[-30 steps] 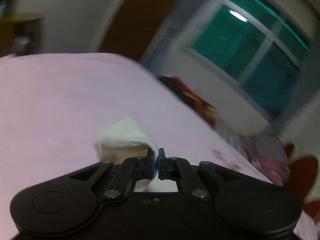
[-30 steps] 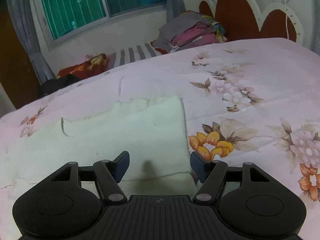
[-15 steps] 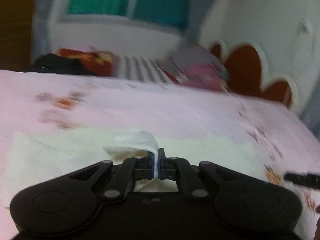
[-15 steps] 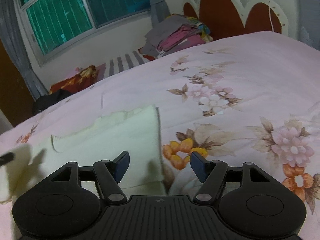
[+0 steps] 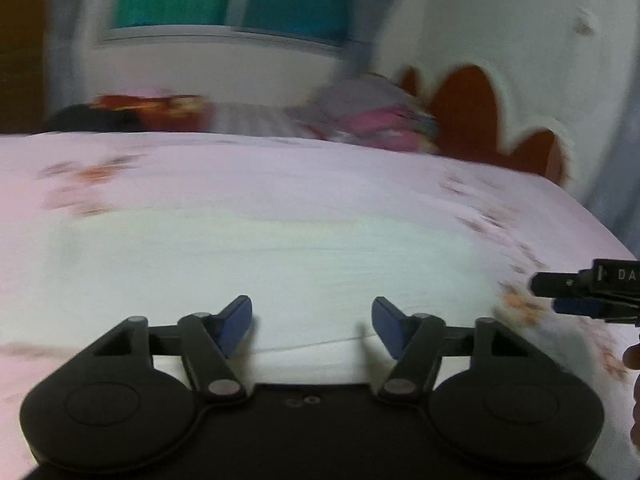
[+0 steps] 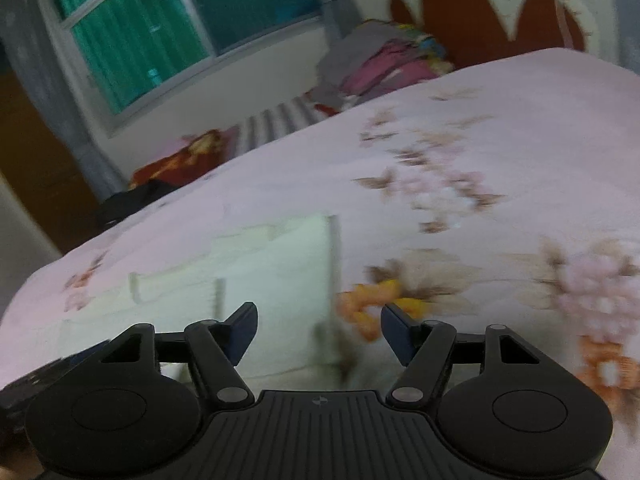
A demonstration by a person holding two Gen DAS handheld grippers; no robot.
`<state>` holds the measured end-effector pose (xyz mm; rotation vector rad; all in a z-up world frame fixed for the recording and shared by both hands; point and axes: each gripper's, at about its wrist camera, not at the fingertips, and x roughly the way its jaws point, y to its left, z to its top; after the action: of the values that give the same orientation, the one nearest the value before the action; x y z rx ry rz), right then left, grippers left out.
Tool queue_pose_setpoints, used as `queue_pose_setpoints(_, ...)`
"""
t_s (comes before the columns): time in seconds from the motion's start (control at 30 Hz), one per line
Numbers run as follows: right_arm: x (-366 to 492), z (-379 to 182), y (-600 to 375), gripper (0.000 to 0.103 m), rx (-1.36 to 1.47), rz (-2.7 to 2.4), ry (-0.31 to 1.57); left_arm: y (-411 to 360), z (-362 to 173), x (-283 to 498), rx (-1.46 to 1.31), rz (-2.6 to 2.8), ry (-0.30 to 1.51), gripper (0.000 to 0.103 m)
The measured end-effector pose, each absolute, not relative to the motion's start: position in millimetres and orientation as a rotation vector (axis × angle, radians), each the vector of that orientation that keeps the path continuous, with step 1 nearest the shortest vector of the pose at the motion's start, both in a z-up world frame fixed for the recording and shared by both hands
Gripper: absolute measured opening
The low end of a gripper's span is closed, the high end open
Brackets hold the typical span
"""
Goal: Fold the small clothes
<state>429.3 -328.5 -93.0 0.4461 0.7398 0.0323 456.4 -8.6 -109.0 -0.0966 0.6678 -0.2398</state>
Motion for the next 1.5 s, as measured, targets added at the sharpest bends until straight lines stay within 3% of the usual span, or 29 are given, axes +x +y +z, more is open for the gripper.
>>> queue_pose_setpoints(0.27,463.9,-115.8,-274.7,0.067,0.489,0.169,0.8,113.4,-119.5,421.7,-0.162,0.048,0.74,0.062)
queue_pose_setpoints(0.37,479.8,-127.8,-263.2,0.038,0.515,0.193,0.84,116.7,-126.7,435.8,-0.17,0.035,0.772,0.062)
queue_pose_setpoints(0.6,502.2,-134.0,-238.6,0.036,0.443,0.211,0.858,117.4,-135.0,455.3,-0.152,0.015,0.779,0.059)
queue_pose_setpoints(0.63,503.4,-134.3,-236.1,0.027,0.427,0.212,0.857,118.6,-135.4,456.1,-0.149,0.011,0.78,0.059)
queue_pose_setpoints(0.67,504.6,-134.2,-233.2,0.004,0.406,0.217,0.863,120.1,-135.8,456.2,-0.145,0.011,0.78,0.058)
queue_pose_setpoints(0.8,491.0,-106.0,-237.5,0.004,0.385,0.192,0.747,127.8,-130.5,450.9,-0.159,0.036,0.747,0.048)
queue_pose_setpoints(0.93,476.7,-91.6,-258.4,0.004,0.41,0.137,0.686,133.1,-130.2,451.3,-0.181,0.018,0.771,0.046)
queue_pose_setpoints(1.1,470.9,-91.5,-263.0,0.004,0.389,0.131,0.694,127.5,-119.2,445.5,-0.196,-0.021,0.72,0.048)
queue_pose_setpoints(1.5,464.5,-100.3,-281.7,0.004,0.393,0.064,0.708,118.6,-136.6,453.3,-0.134,-0.019,0.786,0.049)
